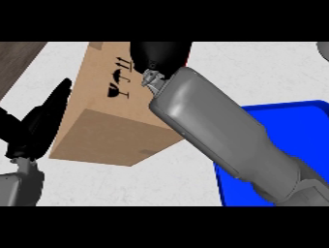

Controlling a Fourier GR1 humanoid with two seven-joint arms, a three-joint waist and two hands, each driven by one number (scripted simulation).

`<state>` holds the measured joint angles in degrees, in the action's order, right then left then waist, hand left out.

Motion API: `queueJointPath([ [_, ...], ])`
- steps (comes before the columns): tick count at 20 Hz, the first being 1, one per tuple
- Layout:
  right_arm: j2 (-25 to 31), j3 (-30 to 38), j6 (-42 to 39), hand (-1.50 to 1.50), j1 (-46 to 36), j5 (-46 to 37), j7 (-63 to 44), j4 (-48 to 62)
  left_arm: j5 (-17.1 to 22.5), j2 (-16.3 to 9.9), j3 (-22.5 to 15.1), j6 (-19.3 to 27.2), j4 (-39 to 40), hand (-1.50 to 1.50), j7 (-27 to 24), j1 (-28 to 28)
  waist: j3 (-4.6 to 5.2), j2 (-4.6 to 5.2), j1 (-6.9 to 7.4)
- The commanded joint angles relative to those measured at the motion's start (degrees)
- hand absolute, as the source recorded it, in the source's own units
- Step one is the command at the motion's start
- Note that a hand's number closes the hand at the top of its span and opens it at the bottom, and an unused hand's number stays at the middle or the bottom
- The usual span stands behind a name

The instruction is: Pick the cupcake from the tray and place it in the cardboard box

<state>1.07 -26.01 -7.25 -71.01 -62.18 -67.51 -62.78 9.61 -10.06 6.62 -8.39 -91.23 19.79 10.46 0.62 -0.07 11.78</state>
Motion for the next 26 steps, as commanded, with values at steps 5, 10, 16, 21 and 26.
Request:
queueJointPath([
  [5,-1.02,0.98,0.07,1.50,-10.25,-1.36,-17.63,6.34,-0.27,1.12,0.35,1.70,1.00,0.00,0.04,0.99,-0.09,0.06,-2.94],
  [10,-1.03,2.00,-1.85,1.50,-13.92,0.49,-17.69,11.01,0.36,0.11,1.36,0.56,1.53,0.00,-0.97,0.04,-0.08,0.01,-3.68],
  [16,-1.03,-0.93,1.07,1.50,-13.08,3.70,-17.72,13.28,1.08,-0.71,2.84,0.21,0.83,0.00,-1.77,-1.42,-0.26,-0.14,-4.87],
  [21,-1.03,-2.63,6.77,1.50,-11.63,5.10,-17.72,16.02,1.60,-1.55,3.15,-0.46,0.54,0.00,-1.20,-0.49,-0.31,0.50,-4.94],
  [26,-1.03,-5.34,12.03,1.50,-5.74,7.73,-17.72,14.96,0.90,-0.87,3.00,-0.41,0.09,0.00,-3.31,-3.50,-0.40,0.44,-5.50],
])
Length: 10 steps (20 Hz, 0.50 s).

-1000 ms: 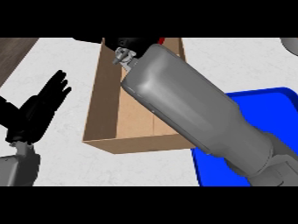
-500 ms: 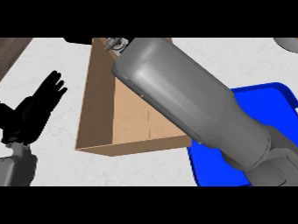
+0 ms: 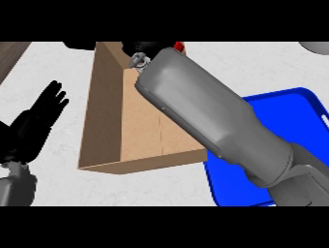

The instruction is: Pick the cupcake from the tray and place it in the cardboard box

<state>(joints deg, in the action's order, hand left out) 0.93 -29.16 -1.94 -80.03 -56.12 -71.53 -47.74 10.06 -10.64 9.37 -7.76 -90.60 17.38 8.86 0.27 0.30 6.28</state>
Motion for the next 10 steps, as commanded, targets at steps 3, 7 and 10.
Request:
queueJointPath([
  [3,-0.88,-1.01,7.06,1.50,7.64,5.90,-13.69,-0.76,0.17,-0.53,0.58,0.26,-1.25,0.00,0.73,-0.48,-0.16,0.02,-0.90],
  [7,-0.88,1.90,11.10,-1.50,13.12,7.21,-13.68,0.00,0.46,-0.35,0.78,0.15,-1.11,0.00,0.65,-1.35,-0.21,-0.47,-2.43],
  [10,-0.88,-0.75,12.08,-1.50,14.55,10.94,-13.68,-1.38,1.37,-0.88,1.62,-0.71,-0.72,0.00,0.04,-1.66,-0.14,-0.36,-0.95],
])
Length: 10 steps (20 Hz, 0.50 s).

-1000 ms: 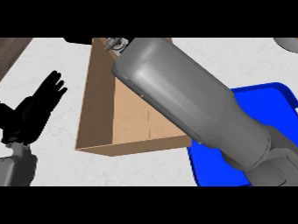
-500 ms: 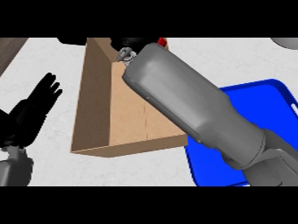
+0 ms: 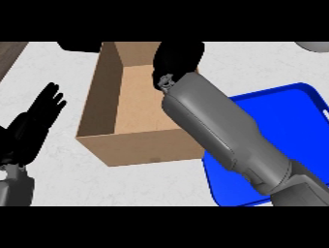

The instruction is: Pick the cupcake from the tray and place it in the cardboard box

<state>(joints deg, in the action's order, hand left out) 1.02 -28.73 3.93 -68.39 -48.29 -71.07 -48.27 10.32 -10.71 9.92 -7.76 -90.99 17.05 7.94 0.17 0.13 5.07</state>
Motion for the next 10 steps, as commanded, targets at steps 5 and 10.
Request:
queueJointPath([
  [5,-0.97,-7.22,16.28,-1.50,5.21,1.27,-12.84,-4.63,-0.82,0.58,-0.74,1.11,-1.69,0.00,0.88,-0.26,-0.13,0.07,0.03],
  [10,-0.97,-0.89,26.48,-1.50,4.03,-7.60,-11.51,-10.23,0.17,-0.52,1.56,0.54,-0.77,0.00,-0.11,-2.62,-0.28,-1.21,-2.67],
])
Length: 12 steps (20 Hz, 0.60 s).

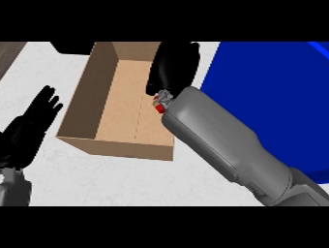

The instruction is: Pick the cupcake from the tray and place it in the cardboard box

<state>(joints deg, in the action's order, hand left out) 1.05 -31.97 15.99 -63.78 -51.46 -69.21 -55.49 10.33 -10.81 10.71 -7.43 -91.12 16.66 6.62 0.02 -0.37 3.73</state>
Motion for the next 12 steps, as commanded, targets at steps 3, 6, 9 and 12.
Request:
queueJointPath([
  [3,-1.00,4.56,19.36,-1.50,0.91,-8.03,-13.02,-5.48,0.04,-0.35,0.96,0.38,-0.11,0.00,-0.22,-0.84,-0.08,-0.43,-1.88],
  [6,-1.00,6.39,20.54,-1.50,2.06,-11.15,-14.33,-10.13,1.19,-0.96,2.21,-0.31,0.68,0.00,-0.04,-1.94,-0.02,-1.11,-3.06],
  [9,-1.00,7.35,22.78,-1.50,7.05,-13.99,-15.35,-12.60,0.53,0.05,1.72,0.51,-0.67,0.00,-0.65,-3.24,-0.04,-1.06,-3.17],
  [12,-1.01,7.88,24.55,-1.50,11.34,-16.71,-14.56,-19.22,1.28,-1.52,2.78,0.02,-1.14,0.00,0.75,-2.76,-0.14,-1.57,-4.67],
])
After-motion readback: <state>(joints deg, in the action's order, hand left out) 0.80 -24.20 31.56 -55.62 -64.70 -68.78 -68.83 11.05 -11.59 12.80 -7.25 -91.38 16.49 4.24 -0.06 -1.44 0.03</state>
